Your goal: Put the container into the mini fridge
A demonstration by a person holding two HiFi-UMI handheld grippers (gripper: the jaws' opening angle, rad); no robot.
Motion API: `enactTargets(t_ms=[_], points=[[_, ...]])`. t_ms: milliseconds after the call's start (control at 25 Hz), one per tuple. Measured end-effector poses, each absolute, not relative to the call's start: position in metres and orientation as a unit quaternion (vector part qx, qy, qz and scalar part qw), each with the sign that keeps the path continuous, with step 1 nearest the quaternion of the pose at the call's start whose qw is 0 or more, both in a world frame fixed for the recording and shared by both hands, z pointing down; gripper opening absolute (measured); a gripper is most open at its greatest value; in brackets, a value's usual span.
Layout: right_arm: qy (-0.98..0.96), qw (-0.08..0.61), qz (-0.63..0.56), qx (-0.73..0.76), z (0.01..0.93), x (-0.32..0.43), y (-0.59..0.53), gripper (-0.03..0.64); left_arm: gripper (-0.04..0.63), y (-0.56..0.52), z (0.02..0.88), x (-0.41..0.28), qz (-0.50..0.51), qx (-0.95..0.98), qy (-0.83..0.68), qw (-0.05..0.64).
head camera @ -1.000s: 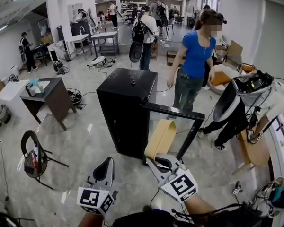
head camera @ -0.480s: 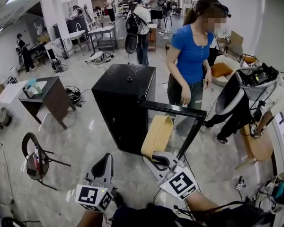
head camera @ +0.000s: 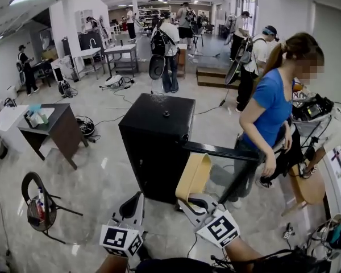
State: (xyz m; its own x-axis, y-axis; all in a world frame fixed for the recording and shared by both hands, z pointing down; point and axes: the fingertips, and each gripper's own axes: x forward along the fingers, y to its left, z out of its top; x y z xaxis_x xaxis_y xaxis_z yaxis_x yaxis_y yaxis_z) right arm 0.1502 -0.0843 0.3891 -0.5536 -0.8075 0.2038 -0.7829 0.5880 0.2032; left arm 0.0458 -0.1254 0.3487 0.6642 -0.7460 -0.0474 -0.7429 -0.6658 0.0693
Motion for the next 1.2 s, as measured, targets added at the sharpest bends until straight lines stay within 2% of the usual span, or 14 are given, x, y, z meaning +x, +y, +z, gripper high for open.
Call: enactTargets(t_ms=[840,1200], points=[[-0.851,0.161,-0.038,0.498,0.404,0.072,-0.214,0.021,0.006,-0.264,0.364,-0.032,-0.039,0.938,-0.342,0.029],[-0.847,0.196,-0.021,0.493,0.443,0.026,-0.245,0.021,0.006,-0.299,0.397,-0.068,-0.026,0.944,-0.328,0.035]])
